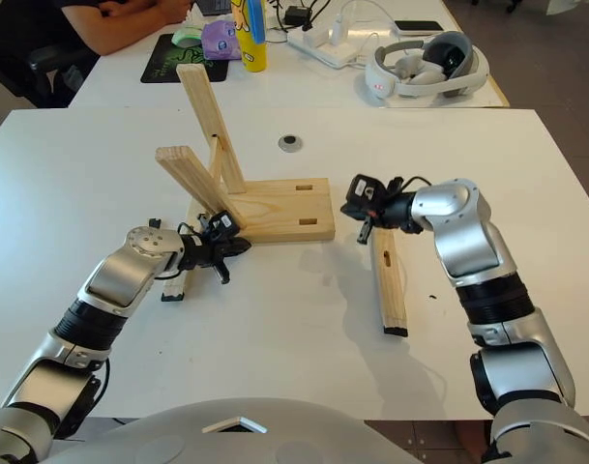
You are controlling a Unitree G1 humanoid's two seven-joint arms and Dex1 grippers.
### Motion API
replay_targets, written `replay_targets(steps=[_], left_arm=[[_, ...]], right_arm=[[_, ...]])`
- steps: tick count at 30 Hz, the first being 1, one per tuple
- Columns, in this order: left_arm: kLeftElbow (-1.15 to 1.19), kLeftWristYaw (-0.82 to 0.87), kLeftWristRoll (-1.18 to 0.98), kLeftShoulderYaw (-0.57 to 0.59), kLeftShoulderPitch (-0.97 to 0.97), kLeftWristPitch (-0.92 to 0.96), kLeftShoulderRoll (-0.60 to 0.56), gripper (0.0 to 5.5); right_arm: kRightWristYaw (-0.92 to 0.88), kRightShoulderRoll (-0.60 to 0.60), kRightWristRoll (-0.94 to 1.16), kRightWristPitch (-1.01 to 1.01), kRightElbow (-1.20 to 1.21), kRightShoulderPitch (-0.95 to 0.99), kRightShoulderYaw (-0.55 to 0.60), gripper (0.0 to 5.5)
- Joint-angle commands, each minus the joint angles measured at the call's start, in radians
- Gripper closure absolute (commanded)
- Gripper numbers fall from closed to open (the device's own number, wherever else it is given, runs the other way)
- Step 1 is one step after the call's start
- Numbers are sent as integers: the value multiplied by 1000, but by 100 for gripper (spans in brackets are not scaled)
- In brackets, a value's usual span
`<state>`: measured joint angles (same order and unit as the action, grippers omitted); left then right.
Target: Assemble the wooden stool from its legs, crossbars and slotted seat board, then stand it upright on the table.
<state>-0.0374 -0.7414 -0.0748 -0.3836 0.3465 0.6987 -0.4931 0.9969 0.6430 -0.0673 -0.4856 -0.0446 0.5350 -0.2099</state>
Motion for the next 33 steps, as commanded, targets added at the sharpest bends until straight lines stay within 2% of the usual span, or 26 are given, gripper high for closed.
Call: replay_targets(steps=[1, 8, 16, 26, 33], left_arm=[[7, -11, 14, -16, 16, -5, 6, 549], [15, -24, 17, -37, 32, -5, 15, 549], [0, -18, 16, -44, 27, 11, 35, 549], [-7, 1, 15, -32, 21, 24, 50, 549], [13, 28, 23, -2, 22, 15, 39, 549]], right_arm=[[-101, -92, -3, 107, -197, 86, 6, 550], [-151, -255, -33, 314, -599, 220, -57, 550], [-176, -314, -109, 495, -954, 361, -93, 550], [-171, -318, -222, 520, -1087, 413, -151, 550], [70, -261, -260, 481, -953, 267, -257, 550]])
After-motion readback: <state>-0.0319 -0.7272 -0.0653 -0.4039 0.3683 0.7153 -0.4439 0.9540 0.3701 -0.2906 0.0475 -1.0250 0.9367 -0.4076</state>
